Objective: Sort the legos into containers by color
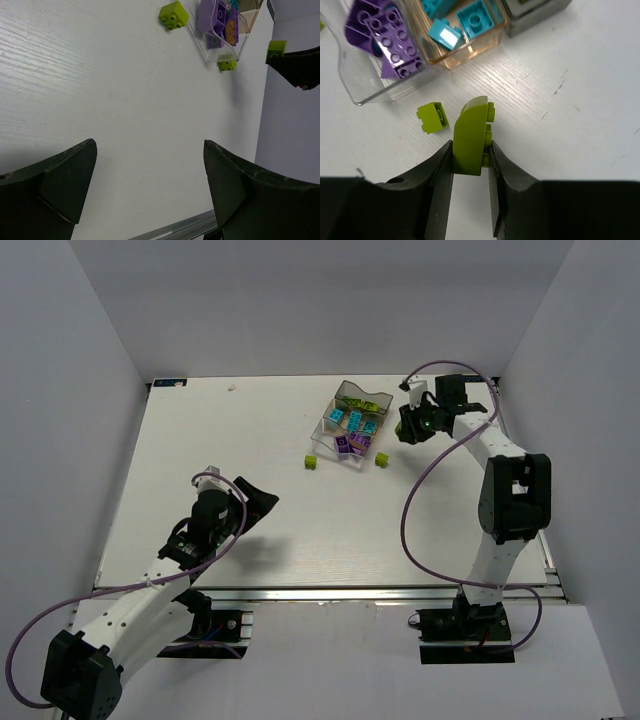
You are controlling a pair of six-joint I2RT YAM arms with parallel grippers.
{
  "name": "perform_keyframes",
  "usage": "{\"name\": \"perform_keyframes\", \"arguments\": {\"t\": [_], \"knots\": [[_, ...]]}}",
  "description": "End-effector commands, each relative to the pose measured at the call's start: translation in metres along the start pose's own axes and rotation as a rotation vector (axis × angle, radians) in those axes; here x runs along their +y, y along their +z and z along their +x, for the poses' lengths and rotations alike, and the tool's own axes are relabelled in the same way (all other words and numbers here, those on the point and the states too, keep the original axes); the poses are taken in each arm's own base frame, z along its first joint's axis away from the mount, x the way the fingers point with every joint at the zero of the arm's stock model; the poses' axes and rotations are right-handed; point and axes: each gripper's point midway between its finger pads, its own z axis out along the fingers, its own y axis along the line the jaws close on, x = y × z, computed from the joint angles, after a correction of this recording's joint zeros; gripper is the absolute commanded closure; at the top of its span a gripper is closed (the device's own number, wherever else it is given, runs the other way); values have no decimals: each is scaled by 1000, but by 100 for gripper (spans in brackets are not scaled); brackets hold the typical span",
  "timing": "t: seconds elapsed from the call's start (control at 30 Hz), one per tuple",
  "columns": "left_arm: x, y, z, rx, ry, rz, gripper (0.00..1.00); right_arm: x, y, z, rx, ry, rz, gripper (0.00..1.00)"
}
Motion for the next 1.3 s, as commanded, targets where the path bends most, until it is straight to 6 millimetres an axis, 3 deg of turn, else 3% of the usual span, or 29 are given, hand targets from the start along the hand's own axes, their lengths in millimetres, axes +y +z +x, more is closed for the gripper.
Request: {"name": "perform_keyframes", "arguments": {"t": [0.0, 0.17, 0.23, 0.27, 0.37, 0.4, 0.6, 0.83, 0.97, 1.27], "knots": [[1, 2, 3, 4, 2, 10, 4, 6, -27, -43, -124, -161, -46, 100], [1, 1, 3, 2, 3, 9, 4, 7, -39, -91, -230, -191, -76, 100], [1, 0, 2, -1, 0, 10, 4, 8, -35, -102, -254, -162, -101, 100], [2, -1, 2, -2, -1, 10, 4, 5, -39, -120, -294, -170, -92, 100], [2, -2, 1, -8, -6, 11, 4, 4, -30, -136, -323, -125, -121, 100], [2, -2, 2, -7, -9, 12, 4, 2, -36, -154, -360, -139, -115, 100], [5, -1, 6, 6, -15, 8, 4, -4, -7, -180, -398, -149, -111, 100], [3, 3, 4, 17, 0, -11, 4, -8, 28, -188, -424, -153, -68, 100], [4, 4, 6, 26, 2, -18, 4, -16, 51, -177, -390, -159, -35, 95], [5, 9, 8, 45, 7, -28, 4, -33, 80, -153, -333, -202, 29, 81]]}}
